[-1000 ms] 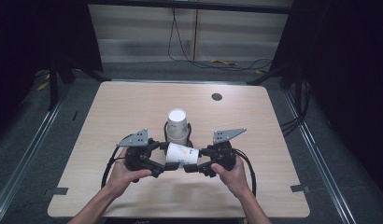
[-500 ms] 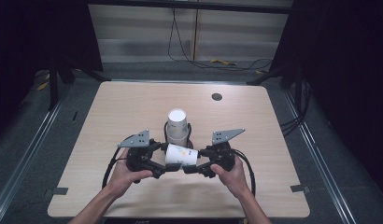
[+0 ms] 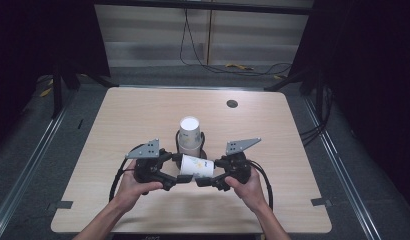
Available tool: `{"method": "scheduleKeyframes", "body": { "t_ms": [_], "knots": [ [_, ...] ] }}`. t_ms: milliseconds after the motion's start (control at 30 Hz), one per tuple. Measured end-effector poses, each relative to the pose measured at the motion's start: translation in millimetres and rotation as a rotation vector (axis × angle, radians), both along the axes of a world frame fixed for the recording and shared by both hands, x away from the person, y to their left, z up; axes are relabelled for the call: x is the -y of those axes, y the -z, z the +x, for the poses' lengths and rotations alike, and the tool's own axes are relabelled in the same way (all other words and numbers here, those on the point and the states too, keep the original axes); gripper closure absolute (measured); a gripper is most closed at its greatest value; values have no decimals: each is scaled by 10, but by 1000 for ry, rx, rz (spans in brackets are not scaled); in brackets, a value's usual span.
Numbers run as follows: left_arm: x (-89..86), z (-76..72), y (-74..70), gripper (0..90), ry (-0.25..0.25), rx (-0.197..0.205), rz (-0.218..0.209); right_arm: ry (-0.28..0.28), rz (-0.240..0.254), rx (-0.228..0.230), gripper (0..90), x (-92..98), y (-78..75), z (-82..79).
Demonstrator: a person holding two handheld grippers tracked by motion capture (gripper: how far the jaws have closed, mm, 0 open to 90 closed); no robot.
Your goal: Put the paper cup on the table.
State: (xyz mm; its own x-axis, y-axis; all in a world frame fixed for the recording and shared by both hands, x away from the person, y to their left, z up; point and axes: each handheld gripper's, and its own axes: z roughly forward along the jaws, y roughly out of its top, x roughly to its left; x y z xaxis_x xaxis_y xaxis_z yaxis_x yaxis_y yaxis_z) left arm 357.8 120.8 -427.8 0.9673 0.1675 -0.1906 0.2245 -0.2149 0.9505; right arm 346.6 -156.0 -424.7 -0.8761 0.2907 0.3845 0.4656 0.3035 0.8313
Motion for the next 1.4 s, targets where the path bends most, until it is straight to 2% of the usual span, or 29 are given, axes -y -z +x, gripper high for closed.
{"method": "scheduleKeyframes", "body": {
  "t_ms": [333, 433, 467, 533, 567, 800, 933, 1100, 1233, 1367, 1400],
  "knots": [
    [31, 20, 9, 257, 0, -1, 0, 20, -39, -2, 252, 5, 30, 19],
    [21, 16, 5, 266, -3, -13, 4, 33, -47, 14, 234, 14, 20, 13],
    [8, 9, -5, 266, -17, -2, 18, 40, -50, 15, 234, 17, 19, 9],
    [-6, 11, -8, 265, -23, -2, 16, 54, -61, 26, 227, 27, 23, 6],
    [-6, 16, 1, 265, -22, -7, 8, 63, -57, 26, 221, 32, 27, 3],
    [-44, 2, 3, 263, -62, -4, 58, 87, -54, 36, 189, 49, 21, 0],
    [-95, 27, 14, 263, -81, -18, 61, 100, -49, 38, 183, 62, 11, -1],
    [-94, 35, 9, 264, -80, -29, 72, 112, -47, 44, 181, 77, 6, -13],
    [-79, 7, 19, 264, -97, -17, 116, 124, -46, 42, 180, 91, 27, -14],
    [-104, 20, 5, 267, -97, -30, 122, 134, -44, 45, 181, 90, 35, -10],
    [-113, 27, 4, 268, -102, -43, 114, 136, -44, 47, 181, 94, 30, -13]
  ]
}}
